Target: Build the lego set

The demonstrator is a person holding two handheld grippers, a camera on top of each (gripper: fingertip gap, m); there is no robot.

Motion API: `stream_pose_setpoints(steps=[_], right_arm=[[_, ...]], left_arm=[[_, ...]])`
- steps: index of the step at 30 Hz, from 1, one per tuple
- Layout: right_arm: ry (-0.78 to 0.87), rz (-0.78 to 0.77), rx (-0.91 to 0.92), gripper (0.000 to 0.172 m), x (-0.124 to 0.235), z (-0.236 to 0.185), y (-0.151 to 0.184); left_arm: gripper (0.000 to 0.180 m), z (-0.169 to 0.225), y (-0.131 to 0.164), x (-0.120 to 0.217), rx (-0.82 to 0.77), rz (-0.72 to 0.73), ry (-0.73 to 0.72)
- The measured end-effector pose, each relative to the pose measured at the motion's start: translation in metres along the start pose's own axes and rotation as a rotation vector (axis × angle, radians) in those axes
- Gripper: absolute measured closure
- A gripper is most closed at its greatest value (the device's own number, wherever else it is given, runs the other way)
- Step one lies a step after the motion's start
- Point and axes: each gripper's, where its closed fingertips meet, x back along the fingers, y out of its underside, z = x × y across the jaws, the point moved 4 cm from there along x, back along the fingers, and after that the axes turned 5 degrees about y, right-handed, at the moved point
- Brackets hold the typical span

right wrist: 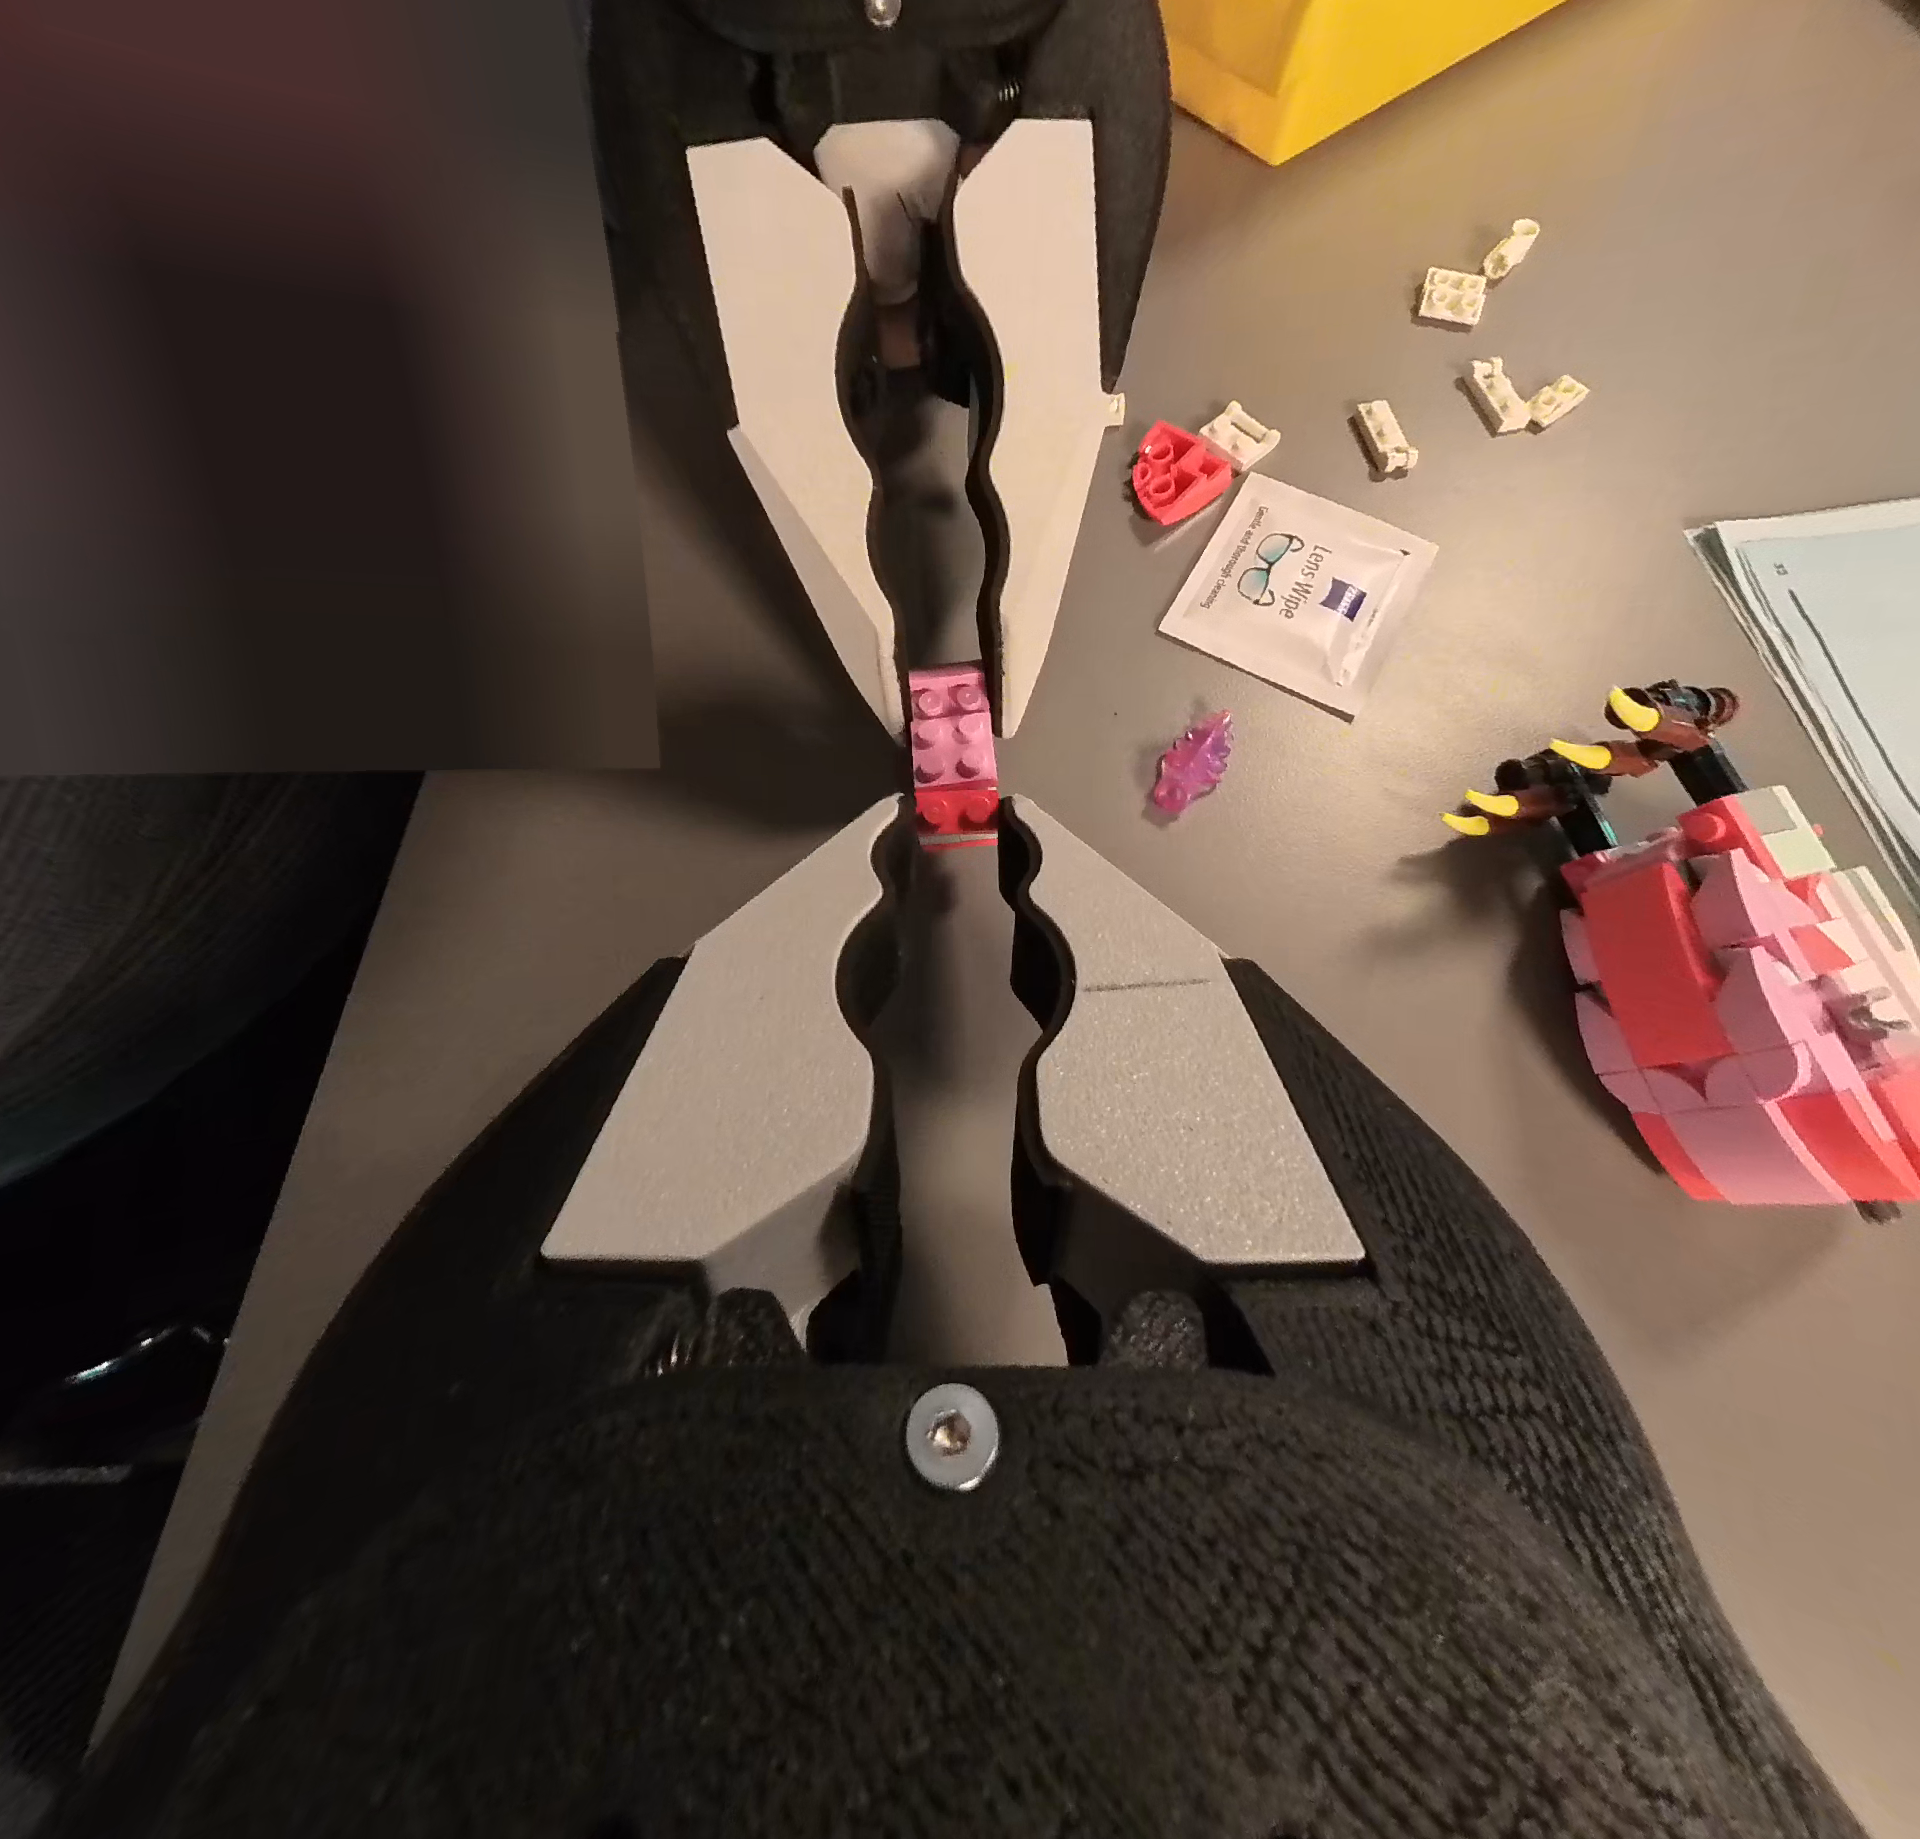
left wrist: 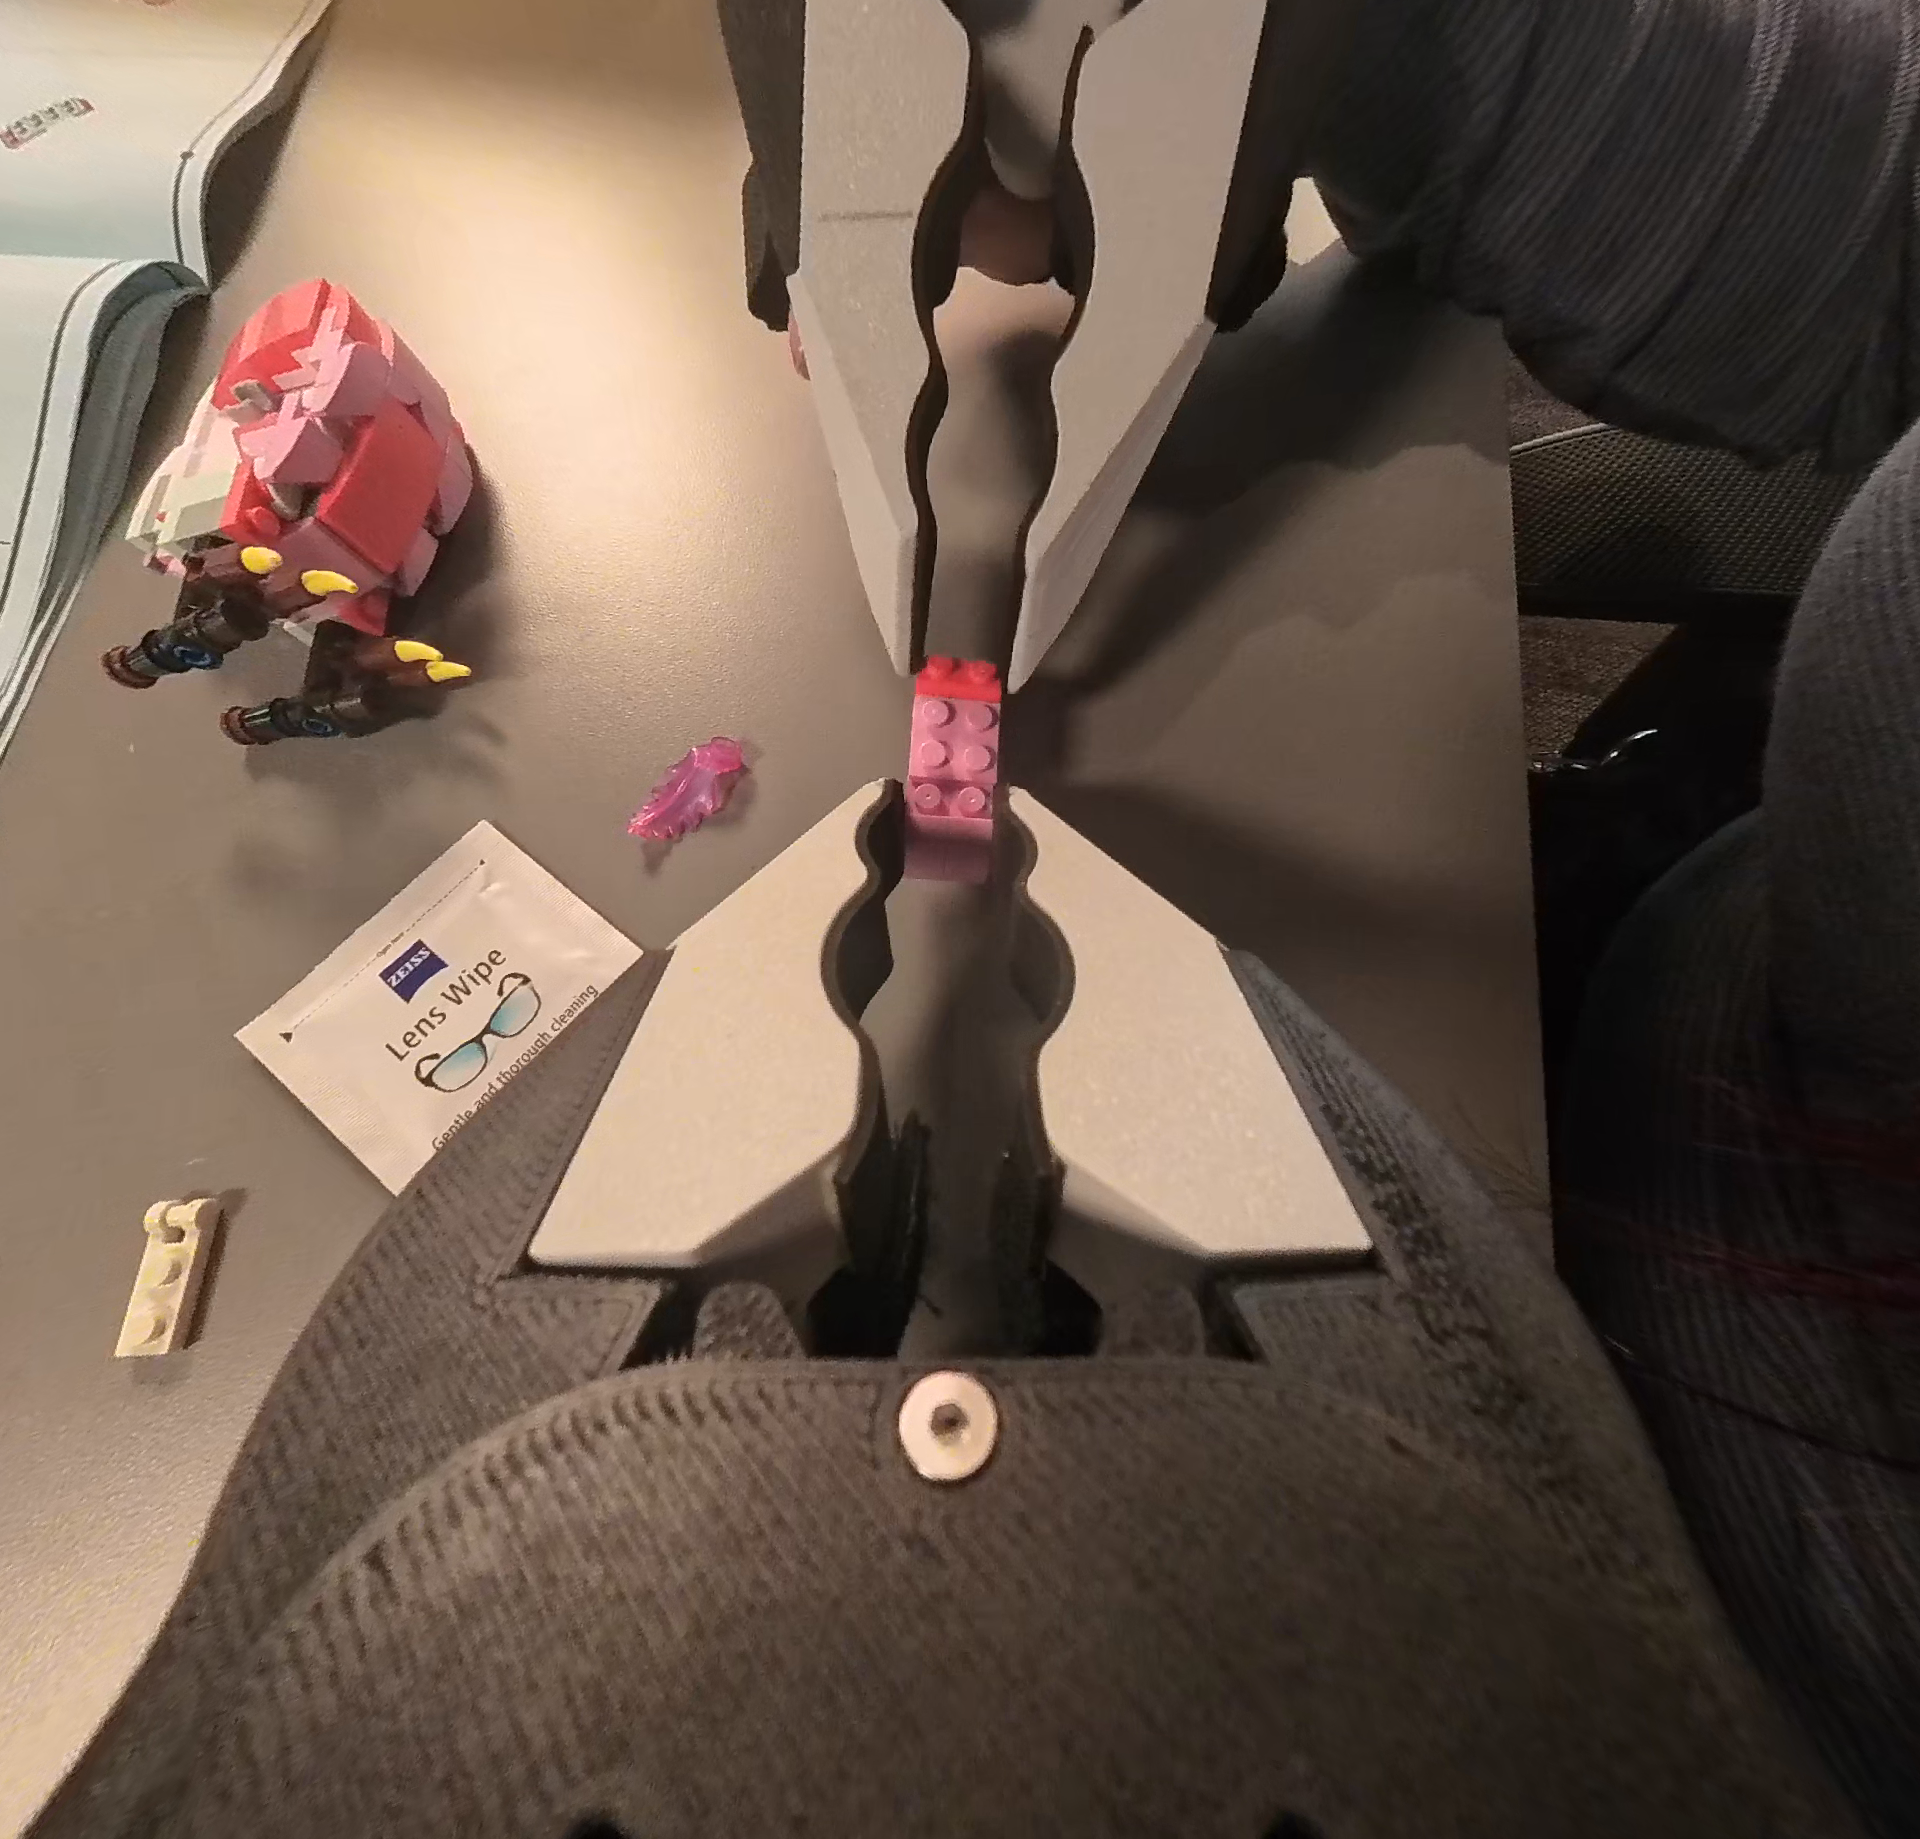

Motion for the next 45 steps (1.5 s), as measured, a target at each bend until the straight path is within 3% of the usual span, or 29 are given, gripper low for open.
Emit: stream_pose_setpoints(steps=[13,18,26,34,45], right_arm=[[0.007,0.016,0.009,0.153,0.0,0.0,-0.001],[0.079,0.062,0.039,0.132,0.003,0.006,-0.007],[0.482,0.064,0.402,0.119,0.01,0.027,-0.017],[0.743,-0.144,0.863,0.123,-0.009,0.026,-0.016],[0.833,-0.198,0.972,0.146,-0.016,0.03,-0.016]], left_arm=[[0.164,-0.001,-0.002,0.002,-0.003,0.021,-0.004],[0.164,-0.006,-0.005,0.004,0.026,0.049,-0.034],[0.164,-0.027,-0.012,0.015,0.176,0.161,-0.1],[0.165,-0.038,-0.014,0.023,0.289,0.238,-0.089],[0.165,-0.038,-0.014,0.023,0.331,0.256,-0.059]])
